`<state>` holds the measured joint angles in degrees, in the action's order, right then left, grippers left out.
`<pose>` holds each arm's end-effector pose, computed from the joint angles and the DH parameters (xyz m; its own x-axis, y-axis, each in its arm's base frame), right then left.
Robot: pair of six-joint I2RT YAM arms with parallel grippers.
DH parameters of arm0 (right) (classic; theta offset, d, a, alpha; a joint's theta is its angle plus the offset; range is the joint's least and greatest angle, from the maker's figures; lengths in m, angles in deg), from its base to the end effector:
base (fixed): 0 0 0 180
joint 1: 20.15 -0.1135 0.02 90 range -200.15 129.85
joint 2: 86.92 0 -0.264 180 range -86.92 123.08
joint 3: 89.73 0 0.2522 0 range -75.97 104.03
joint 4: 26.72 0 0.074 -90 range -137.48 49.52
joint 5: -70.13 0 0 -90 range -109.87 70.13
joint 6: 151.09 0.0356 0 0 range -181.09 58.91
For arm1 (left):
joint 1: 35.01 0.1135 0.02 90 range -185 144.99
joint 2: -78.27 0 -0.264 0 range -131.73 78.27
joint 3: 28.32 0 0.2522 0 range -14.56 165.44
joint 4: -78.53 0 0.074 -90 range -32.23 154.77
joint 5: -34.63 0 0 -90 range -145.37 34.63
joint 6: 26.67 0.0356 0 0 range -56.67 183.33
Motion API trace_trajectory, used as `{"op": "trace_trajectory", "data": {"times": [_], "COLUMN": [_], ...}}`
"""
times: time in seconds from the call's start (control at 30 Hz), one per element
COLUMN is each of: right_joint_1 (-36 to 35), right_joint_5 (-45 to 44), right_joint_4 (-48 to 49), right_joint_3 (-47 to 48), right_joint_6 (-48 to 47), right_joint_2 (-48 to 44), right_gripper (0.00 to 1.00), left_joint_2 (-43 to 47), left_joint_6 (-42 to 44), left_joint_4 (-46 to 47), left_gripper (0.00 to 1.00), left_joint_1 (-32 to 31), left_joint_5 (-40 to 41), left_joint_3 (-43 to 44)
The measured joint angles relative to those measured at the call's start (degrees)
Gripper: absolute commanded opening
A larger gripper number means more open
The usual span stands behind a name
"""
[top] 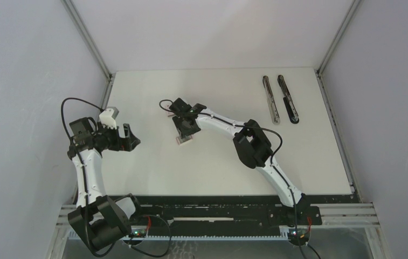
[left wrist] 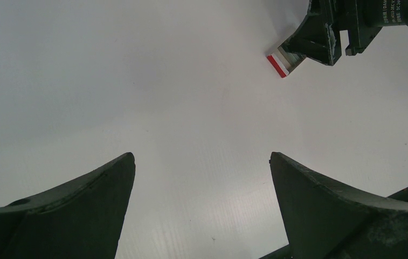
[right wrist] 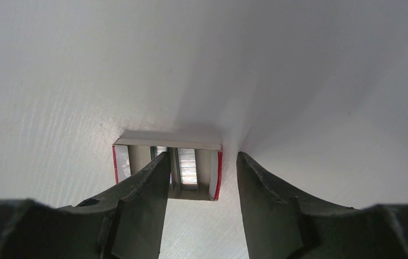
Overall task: Unload the staples from the stapler
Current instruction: Adjust the staple in the staple box.
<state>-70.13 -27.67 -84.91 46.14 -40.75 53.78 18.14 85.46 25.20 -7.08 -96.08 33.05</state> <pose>0.3414 0.3991 0.1621 -0.7873 -0.4021 -0.4674 -0.4751 0.8788 0.0443 0.1900 0.0744 0.2682 -0.6461 -0.0193 -0.7630 0.2617 0.9335 -0.2452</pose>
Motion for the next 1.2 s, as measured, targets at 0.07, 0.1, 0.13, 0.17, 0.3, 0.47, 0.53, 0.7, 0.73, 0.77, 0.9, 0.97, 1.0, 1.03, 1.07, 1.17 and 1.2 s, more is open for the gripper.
{"op": "trace_trajectory", "data": {"times": [0.07, 0.1, 0.13, 0.17, 0.3, 0.47, 0.53, 0.7, 0.73, 0.77, 0.9, 0.97, 1.0, 1.03, 1.07, 1.17, 1.2], "right_joint_1": [0.0, 0.0, 0.0, 0.0, 0.0, 0.0, 0.0, 0.0, 0.0, 0.0, 0.0, 0.0, 0.0, 0.0, 0.0, 0.0, 0.0], "right_joint_5": [-0.2, -0.3, -0.3, -0.4, -0.8, -1.0, -1.1, -1.1, -1.2, -1.2, -1.2, -1.2, -1.2, -1.2, -1.2, -1.3, -1.3], "right_joint_4": [0.0, 0.0, 0.0, -0.1, -0.1, -0.2, -0.2, -0.2, -0.2, -0.2, -0.2, -0.2, -0.2, -0.2, -0.2, -0.2, -0.2], "right_joint_3": [0.0, 0.0, 0.0, 0.0, 0.0, 0.0, 0.0, 0.0, 0.0, 0.0, 0.0, 0.0, 0.0, 0.0, 0.0, 0.0, 0.0], "right_joint_6": [0.0, 0.0, 0.0, 0.0, 0.0, 0.0, 0.0, 0.0, 0.0, 0.0, 0.0, 0.0, -0.1, -0.1, -0.1, -0.1, -0.1], "right_joint_2": [0.0, 0.0, 0.0, 0.0, 0.0, 0.0, 0.0, 0.0, 0.0, 0.0, 0.0, 0.0, 0.0, 0.0, 0.0, 0.0, 0.0], "right_gripper": [0.47, 0.47, 0.46, 0.45, 0.43, 0.4, 0.38, 0.34, 0.34, 0.34, 0.32, 0.3, 0.3, 0.29, 0.29, 0.25, 0.24], "left_joint_2": [0.0, 0.0, 0.0, 0.0, 0.0, 0.0, 0.0, 0.0, 0.0, 0.0, 0.0, 0.0, 0.0, 0.0, 0.0, 0.0, 0.0], "left_joint_6": [0.0, 0.0, 0.0, 0.0, 0.0, 0.0, 0.0, 0.0, 0.0, 0.0, 0.0, 0.0, 0.0, 0.0, 0.0, 0.0, 0.0], "left_joint_4": [0.0, 0.0, 0.0, 0.0, 0.0, 0.0, 0.0, 0.0, 0.0, 0.0, 0.0, 0.0, 0.0, 0.0, 0.0, 0.0, 0.0], "left_gripper": [1.0, 1.0, 1.0, 1.0, 1.0, 1.0, 1.0, 1.0, 1.0, 1.0, 1.0, 1.0, 1.0, 1.0, 1.0, 1.0, 1.0], "left_joint_1": [0.0, 0.0, 0.0, 0.0, 0.0, 0.0, 0.0, 0.0, 0.0, 0.0, 0.0, 0.0, 0.0, 0.0, 0.0, 0.0, 0.0], "left_joint_5": [0.0, 0.0, 0.0, 0.0, 0.0, 0.0, 0.0, 0.0, 0.0, 0.0, 0.0, 0.0, 0.0, 0.0, 0.0, 0.0, 0.0], "left_joint_3": [0.0, 0.0, 0.0, 0.0, 0.0, 0.0, 0.0, 0.0, 0.0, 0.0, 0.0, 0.0, 0.0, 0.0, 0.0, 0.0, 0.0]}}
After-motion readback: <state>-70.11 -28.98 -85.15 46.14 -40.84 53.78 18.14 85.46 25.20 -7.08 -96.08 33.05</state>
